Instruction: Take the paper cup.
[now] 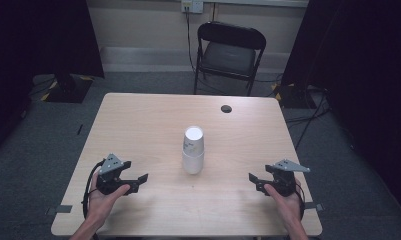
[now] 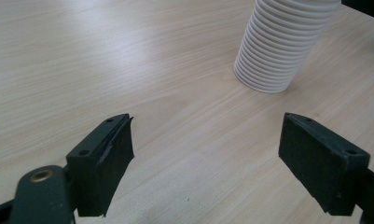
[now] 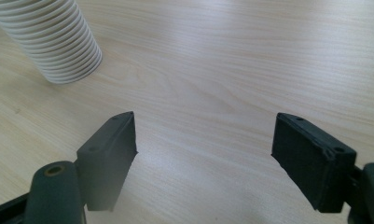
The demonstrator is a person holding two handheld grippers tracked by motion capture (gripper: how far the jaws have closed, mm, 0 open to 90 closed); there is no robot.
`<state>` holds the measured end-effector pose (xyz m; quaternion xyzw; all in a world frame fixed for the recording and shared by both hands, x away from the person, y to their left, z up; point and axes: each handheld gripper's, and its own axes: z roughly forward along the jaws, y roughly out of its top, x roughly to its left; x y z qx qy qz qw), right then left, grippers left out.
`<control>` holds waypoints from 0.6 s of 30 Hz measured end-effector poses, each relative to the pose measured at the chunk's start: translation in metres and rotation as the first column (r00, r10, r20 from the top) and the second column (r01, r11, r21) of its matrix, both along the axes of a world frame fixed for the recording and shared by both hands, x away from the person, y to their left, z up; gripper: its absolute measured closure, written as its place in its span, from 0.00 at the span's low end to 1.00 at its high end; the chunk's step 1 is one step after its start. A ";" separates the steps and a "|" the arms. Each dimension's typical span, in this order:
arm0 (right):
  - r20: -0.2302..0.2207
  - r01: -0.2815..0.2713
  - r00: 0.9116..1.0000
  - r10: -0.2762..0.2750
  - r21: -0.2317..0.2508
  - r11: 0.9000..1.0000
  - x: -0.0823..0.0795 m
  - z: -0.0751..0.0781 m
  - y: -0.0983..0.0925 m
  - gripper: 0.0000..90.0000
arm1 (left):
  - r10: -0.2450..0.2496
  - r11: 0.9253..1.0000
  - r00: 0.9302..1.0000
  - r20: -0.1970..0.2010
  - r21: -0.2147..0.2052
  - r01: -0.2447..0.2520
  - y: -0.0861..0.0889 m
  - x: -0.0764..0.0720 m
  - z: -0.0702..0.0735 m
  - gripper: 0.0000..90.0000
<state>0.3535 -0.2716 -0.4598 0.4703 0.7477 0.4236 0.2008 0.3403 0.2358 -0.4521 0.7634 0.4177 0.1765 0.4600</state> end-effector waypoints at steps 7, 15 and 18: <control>-0.005 0.001 1.000 -0.001 -0.003 1.000 0.001 -0.002 0.000 0.24 | -0.010 1.000 1.000 -0.002 0.007 0.010 -0.004 0.001 0.000 0.21; -0.017 -0.006 1.000 0.006 -0.004 1.000 0.002 -0.004 0.000 0.24 | -0.026 1.000 1.000 0.000 0.012 0.026 -0.010 0.000 0.004 0.24; -0.016 -0.012 1.000 0.012 -0.006 1.000 0.000 -0.003 0.002 0.24 | -0.050 0.999 0.999 0.011 0.010 0.050 -0.014 -0.003 0.007 0.25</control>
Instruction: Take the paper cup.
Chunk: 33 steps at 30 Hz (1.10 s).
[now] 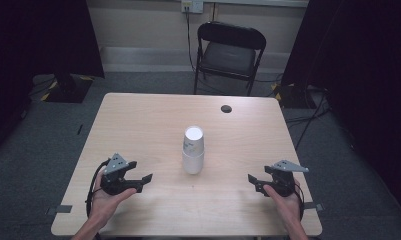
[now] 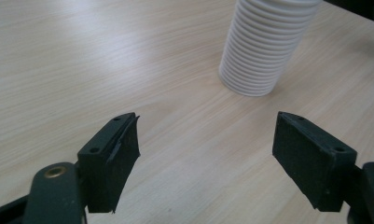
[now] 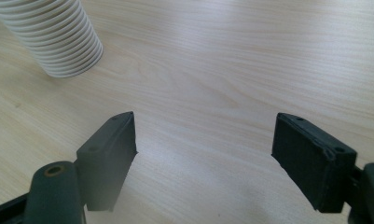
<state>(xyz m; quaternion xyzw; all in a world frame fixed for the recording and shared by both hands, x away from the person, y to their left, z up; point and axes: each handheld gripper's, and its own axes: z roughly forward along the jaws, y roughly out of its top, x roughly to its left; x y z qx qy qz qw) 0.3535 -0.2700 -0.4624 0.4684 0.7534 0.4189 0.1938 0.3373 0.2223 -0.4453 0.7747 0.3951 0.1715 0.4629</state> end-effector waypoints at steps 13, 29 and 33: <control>-0.003 -0.022 1.000 0.022 -0.020 1.000 -0.002 0.000 0.011 0.23 | -0.114 0.992 0.992 0.047 -0.043 0.116 -0.037 -0.006 0.026 0.30; -0.017 -0.040 0.999 0.040 -0.032 0.999 -0.001 -0.002 0.016 0.23 | -0.151 0.986 0.979 0.136 -0.050 0.159 -0.062 0.030 0.064 0.25; -0.017 -0.045 0.999 0.045 -0.033 0.998 -0.002 -0.002 0.017 0.22 | -0.163 0.984 0.975 0.153 -0.052 0.172 -0.069 0.038 0.069 0.25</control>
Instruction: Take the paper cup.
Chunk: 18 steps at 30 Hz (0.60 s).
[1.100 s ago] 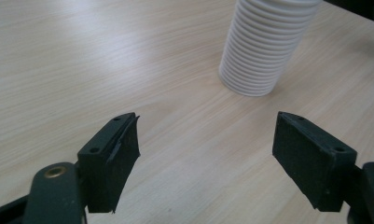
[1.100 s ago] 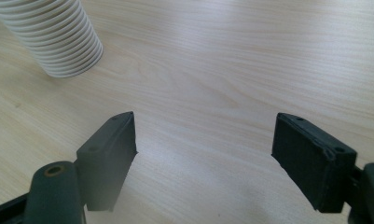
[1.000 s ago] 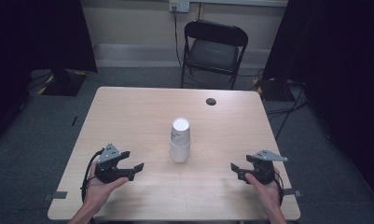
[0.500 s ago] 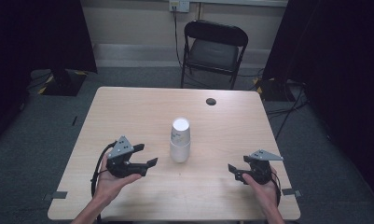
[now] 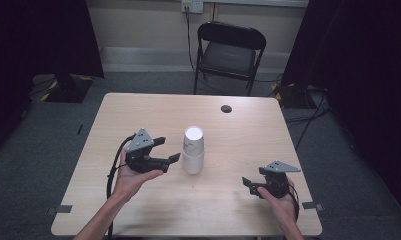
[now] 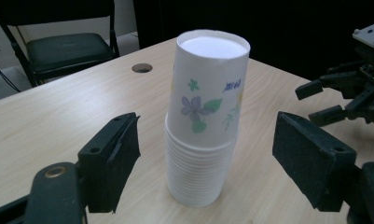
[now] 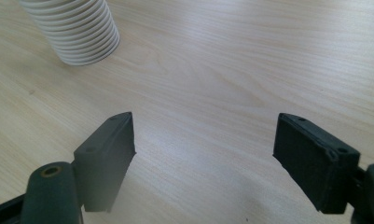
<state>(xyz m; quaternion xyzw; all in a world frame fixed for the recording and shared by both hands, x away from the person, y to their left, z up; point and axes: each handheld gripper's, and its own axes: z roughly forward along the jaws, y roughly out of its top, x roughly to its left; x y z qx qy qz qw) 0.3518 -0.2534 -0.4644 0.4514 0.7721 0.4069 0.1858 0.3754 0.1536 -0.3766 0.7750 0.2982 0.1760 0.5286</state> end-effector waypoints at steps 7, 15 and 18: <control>-0.002 -0.003 1.000 0.003 -0.010 1.000 -0.001 -0.001 0.000 0.22 | -0.022 1.000 0.999 0.026 -0.010 0.022 -0.015 0.013 0.008 0.23; -0.012 -0.014 1.000 0.014 -0.022 1.000 0.001 -0.004 0.000 0.21 | -0.062 0.998 0.998 0.018 -0.028 0.062 -0.037 0.028 0.000 0.21; -0.010 -0.018 1.000 0.018 -0.032 0.999 0.000 -0.004 0.001 0.20 | -0.064 0.998 0.998 0.027 -0.024 0.064 -0.044 0.032 0.002 0.21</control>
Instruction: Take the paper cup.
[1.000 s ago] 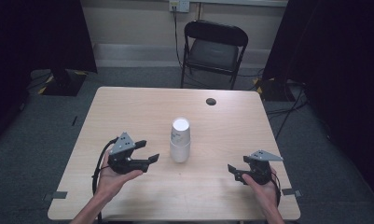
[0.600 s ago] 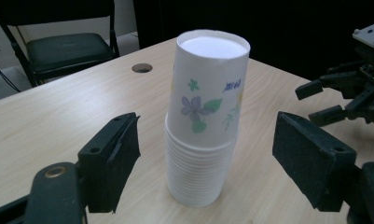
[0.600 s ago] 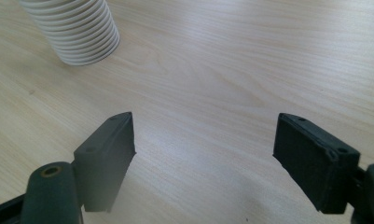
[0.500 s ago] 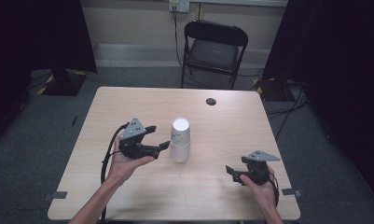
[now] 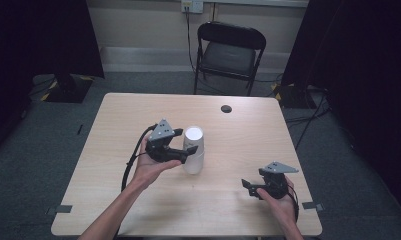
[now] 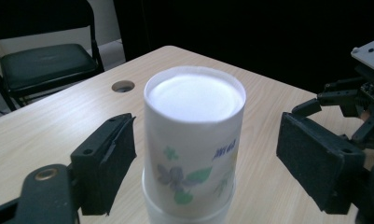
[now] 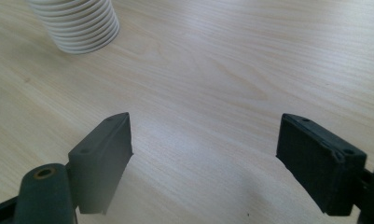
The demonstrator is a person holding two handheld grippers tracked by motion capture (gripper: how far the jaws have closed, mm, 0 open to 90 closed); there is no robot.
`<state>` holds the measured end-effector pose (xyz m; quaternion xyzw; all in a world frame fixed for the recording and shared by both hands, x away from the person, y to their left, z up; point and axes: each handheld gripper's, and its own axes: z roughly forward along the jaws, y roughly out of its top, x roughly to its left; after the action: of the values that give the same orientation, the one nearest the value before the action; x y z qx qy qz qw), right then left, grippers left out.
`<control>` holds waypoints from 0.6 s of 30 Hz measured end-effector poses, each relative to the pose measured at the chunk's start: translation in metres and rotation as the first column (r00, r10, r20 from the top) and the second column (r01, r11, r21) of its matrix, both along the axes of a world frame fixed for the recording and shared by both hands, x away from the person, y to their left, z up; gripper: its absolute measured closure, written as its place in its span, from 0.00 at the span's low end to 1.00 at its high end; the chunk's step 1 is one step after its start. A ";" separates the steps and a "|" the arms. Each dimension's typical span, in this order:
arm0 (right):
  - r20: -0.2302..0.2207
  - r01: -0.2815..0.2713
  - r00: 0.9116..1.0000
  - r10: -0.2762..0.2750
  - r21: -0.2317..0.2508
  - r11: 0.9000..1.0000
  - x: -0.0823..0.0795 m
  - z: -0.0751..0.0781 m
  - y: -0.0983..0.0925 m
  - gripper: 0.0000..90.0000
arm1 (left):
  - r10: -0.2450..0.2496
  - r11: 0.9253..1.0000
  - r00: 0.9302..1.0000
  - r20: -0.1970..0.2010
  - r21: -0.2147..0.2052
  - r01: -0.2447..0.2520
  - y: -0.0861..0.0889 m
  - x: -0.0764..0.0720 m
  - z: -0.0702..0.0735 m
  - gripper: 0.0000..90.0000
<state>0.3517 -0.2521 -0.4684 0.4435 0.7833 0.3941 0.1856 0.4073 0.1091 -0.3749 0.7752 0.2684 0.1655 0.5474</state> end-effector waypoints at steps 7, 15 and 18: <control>0.001 -0.009 1.000 0.009 -0.001 1.000 -0.001 0.000 0.000 0.19 | -0.003 1.000 1.000 -0.025 0.026 0.004 -0.008 0.012 -0.009 0.19; -0.004 -0.012 1.000 0.012 0.000 1.000 0.000 -0.002 0.000 0.18 | -0.006 1.000 0.999 -0.039 0.028 0.007 -0.011 0.020 -0.013 0.20; -0.008 -0.014 1.000 0.014 -0.001 1.000 0.000 -0.002 0.002 0.18 | -0.006 1.000 0.999 -0.035 0.027 0.007 -0.013 0.022 -0.014 0.25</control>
<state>0.3516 -0.2503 -0.4706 0.4393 0.7875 0.3930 0.1800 0.4291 0.0957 -0.3893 0.7861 0.2731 0.1537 0.5327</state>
